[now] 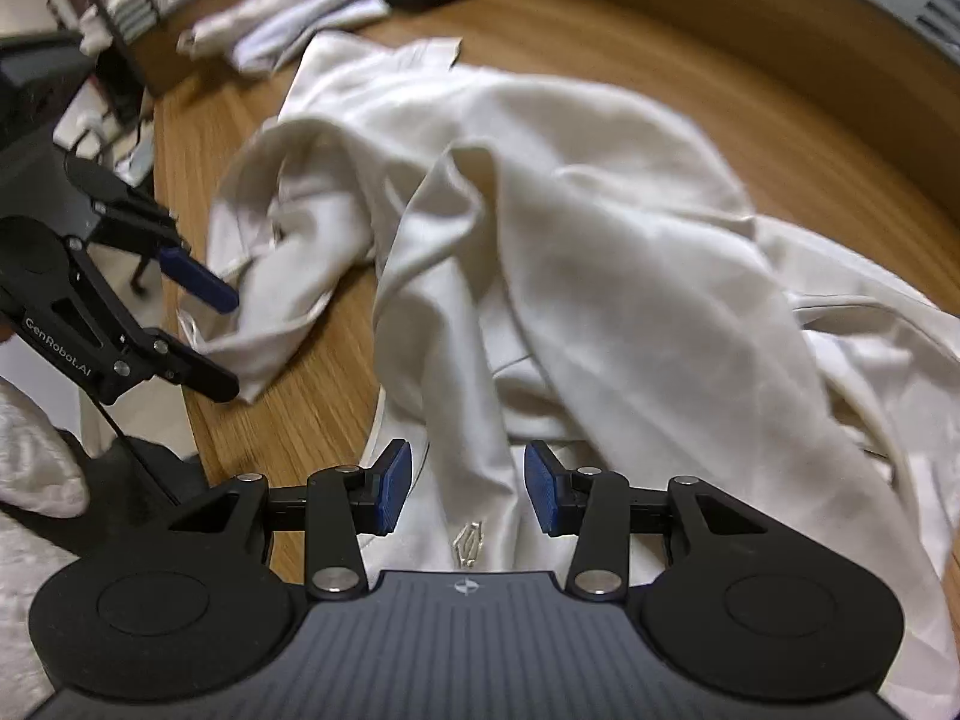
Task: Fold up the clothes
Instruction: 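Open the right tool and drop the shirt onto the desk, then grasp a shirt edge with both tools and lift it up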
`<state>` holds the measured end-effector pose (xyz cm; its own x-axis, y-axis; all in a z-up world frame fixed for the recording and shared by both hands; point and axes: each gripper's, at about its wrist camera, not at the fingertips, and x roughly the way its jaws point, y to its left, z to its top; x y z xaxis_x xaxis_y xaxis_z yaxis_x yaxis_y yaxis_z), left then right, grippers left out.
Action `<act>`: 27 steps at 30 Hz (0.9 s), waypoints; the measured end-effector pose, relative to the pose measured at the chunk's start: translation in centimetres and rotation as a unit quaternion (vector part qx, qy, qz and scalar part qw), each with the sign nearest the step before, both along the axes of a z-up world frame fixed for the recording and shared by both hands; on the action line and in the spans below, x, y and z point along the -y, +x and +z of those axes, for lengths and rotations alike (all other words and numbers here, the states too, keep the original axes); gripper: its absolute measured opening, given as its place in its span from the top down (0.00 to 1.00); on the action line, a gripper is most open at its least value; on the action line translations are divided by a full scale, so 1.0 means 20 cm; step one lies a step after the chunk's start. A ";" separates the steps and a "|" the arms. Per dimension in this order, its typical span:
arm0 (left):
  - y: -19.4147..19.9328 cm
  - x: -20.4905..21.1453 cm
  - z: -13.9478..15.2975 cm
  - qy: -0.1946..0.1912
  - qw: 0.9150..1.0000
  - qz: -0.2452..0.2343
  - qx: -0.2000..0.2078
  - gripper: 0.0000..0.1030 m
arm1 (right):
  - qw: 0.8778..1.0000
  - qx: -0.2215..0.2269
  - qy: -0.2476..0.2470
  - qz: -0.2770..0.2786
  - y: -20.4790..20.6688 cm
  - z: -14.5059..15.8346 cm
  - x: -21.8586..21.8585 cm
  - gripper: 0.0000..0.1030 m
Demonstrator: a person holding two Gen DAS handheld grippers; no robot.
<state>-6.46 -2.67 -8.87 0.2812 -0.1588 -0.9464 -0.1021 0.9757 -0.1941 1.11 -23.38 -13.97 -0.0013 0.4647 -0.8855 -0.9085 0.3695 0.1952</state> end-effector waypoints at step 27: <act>0.59 -0.64 0.69 0.136 0.968 0.079 0.195 0.96 | 0.959 0.182 0.064 -0.208 0.78 0.60 0.15 0.98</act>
<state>5.29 10.05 4.97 0.6260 0.1549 -0.7643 -0.2246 0.9744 0.0135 16.65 -26.42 -1.99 0.5066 0.4623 -0.7278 -0.7042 0.7088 -0.0400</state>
